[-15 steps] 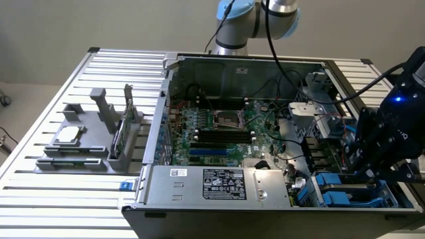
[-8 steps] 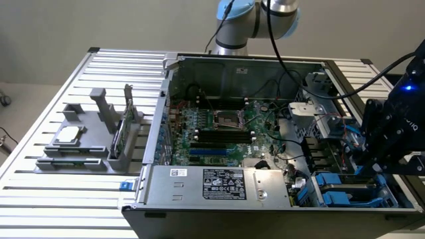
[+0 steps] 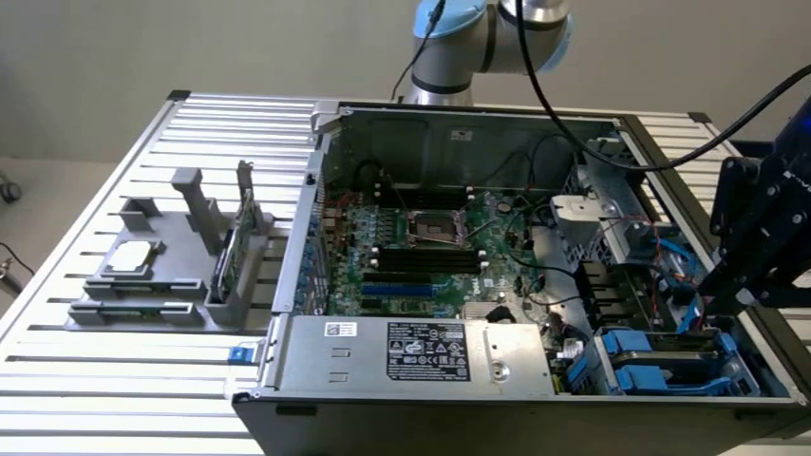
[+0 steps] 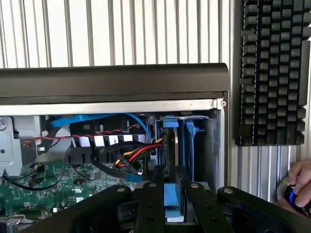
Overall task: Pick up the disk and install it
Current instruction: 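Insert the first disk wire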
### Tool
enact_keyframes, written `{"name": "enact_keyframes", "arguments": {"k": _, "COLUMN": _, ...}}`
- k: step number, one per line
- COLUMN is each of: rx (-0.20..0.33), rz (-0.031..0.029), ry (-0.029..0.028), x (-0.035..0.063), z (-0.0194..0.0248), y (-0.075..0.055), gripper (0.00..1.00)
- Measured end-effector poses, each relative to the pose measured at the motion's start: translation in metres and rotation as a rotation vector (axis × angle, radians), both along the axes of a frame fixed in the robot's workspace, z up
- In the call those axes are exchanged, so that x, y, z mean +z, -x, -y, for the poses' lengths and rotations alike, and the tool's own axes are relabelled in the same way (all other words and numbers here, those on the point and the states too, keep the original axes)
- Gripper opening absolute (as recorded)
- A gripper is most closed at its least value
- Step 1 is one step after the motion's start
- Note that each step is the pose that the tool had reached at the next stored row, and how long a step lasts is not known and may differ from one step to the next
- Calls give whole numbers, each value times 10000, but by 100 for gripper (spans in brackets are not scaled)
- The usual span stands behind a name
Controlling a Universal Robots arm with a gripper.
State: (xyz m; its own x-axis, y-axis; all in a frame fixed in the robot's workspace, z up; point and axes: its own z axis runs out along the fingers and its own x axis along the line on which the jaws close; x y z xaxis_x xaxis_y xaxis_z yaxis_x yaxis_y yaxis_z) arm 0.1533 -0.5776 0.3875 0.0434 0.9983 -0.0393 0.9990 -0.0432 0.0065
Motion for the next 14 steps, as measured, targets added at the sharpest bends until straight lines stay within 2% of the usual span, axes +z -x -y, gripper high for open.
{"name": "enact_keyframes", "arguments": {"k": 4, "rx": 1, "rz": 0, "ry": 0, "x": 7, "z": -13, "y": 55, "gripper": 25}}
{"name": "enact_keyframes", "arguments": {"k": 7, "rx": 1, "rz": 0, "ry": 0, "x": 8, "z": -39, "y": 97, "gripper": 25}}
{"name": "enact_keyframes", "arguments": {"k": 14, "rx": 1, "rz": 0, "ry": 1, "x": 9, "z": -156, "y": 132, "gripper": 25}}
